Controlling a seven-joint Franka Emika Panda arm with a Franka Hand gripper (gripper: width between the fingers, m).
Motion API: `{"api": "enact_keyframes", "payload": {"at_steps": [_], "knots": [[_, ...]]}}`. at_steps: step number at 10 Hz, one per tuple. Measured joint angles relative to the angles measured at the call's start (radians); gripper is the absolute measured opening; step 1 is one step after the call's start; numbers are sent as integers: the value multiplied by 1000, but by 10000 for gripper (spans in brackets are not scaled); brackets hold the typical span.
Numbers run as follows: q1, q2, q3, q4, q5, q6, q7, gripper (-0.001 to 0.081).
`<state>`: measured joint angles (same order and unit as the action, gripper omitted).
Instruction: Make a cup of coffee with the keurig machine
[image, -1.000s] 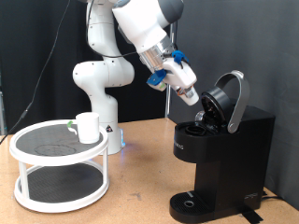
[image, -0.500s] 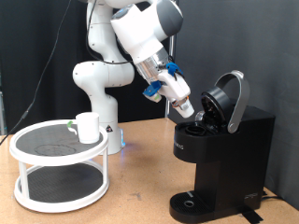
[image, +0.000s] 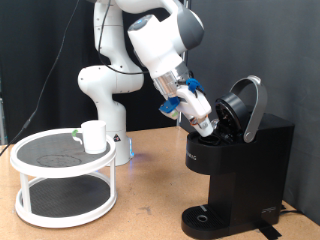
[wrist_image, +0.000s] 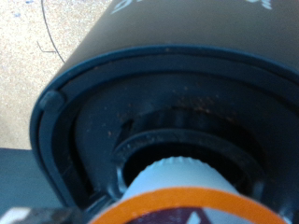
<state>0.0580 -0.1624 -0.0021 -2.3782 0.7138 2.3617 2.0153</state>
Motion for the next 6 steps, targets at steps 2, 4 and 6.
{"api": "enact_keyframes", "payload": {"at_steps": [2,4,6], "knots": [[0,30,17,-1,0,35,2,398],[1,47,31,0,5,53,8,398],[0,52,36,3,4,50,22,398]]}}
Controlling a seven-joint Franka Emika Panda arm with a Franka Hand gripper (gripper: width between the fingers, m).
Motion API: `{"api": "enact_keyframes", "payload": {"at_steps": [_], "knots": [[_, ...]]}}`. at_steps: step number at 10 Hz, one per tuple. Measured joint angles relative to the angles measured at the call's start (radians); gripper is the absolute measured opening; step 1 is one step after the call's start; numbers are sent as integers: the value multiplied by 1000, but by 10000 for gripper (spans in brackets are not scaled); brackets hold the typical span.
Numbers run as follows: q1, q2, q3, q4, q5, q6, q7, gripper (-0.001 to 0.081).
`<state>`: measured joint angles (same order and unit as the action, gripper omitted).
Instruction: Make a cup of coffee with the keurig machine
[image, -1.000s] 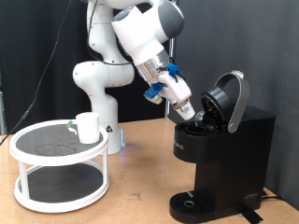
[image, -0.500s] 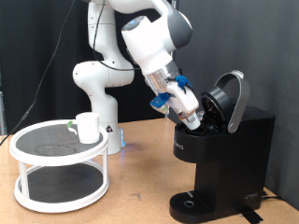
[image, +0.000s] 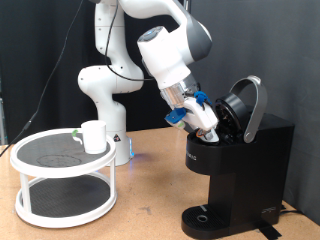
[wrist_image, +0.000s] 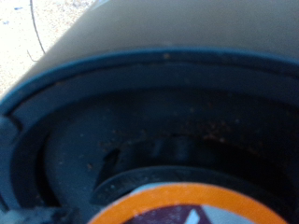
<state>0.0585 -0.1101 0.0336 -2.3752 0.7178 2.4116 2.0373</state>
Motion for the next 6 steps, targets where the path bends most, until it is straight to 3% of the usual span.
{"api": "enact_keyframes", "payload": {"at_steps": [6], "knots": [[-1,10,4,40,-76,-81,80,398]]}}
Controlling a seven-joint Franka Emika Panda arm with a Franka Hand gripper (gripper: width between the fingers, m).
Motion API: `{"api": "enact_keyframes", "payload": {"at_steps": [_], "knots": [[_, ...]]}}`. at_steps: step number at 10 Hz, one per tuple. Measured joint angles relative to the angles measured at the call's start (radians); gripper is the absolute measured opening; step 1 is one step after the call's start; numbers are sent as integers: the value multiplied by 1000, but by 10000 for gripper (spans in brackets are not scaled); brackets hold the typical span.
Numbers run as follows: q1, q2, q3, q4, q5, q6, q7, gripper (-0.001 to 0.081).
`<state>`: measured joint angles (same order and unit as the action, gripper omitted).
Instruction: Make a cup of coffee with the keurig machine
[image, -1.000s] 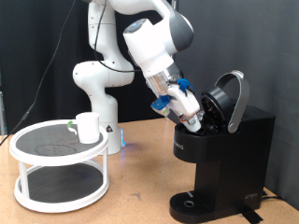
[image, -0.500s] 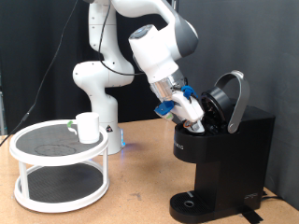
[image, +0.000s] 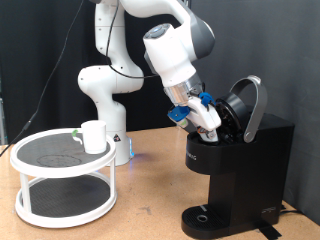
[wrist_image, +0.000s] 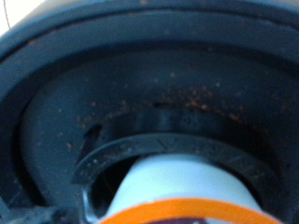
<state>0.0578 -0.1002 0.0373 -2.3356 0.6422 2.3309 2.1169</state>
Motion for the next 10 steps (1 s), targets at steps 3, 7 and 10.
{"api": "enact_keyframes", "payload": {"at_steps": [3,7,10], "knots": [[0,0,0,3,-17,-4,9,398],[-8,-8,-10,2,14,-2,-15,724],[-35,-68,-76,-1,83,-130,-131,732]]}}
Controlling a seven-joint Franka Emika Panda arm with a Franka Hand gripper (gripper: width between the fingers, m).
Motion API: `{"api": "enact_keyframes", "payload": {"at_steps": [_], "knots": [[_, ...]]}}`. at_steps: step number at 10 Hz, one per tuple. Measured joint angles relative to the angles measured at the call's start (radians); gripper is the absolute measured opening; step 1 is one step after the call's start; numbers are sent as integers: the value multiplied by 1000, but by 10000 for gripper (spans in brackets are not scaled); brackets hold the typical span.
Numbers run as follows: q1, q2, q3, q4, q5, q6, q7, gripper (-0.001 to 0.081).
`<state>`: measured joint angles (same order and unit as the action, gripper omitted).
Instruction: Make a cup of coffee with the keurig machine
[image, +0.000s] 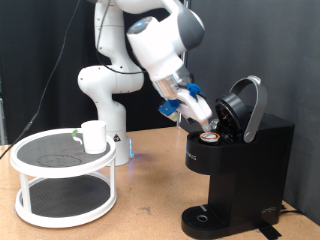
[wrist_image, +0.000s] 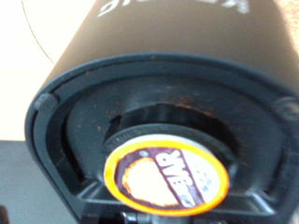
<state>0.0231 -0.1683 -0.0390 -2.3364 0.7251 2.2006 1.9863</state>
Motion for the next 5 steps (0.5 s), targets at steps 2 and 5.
{"api": "enact_keyframes", "payload": {"at_steps": [2,5], "knots": [[-7,-18,-12,-2,3,-32,-12,734],[-7,-34,-33,27,132,-62,-45,734]]}}
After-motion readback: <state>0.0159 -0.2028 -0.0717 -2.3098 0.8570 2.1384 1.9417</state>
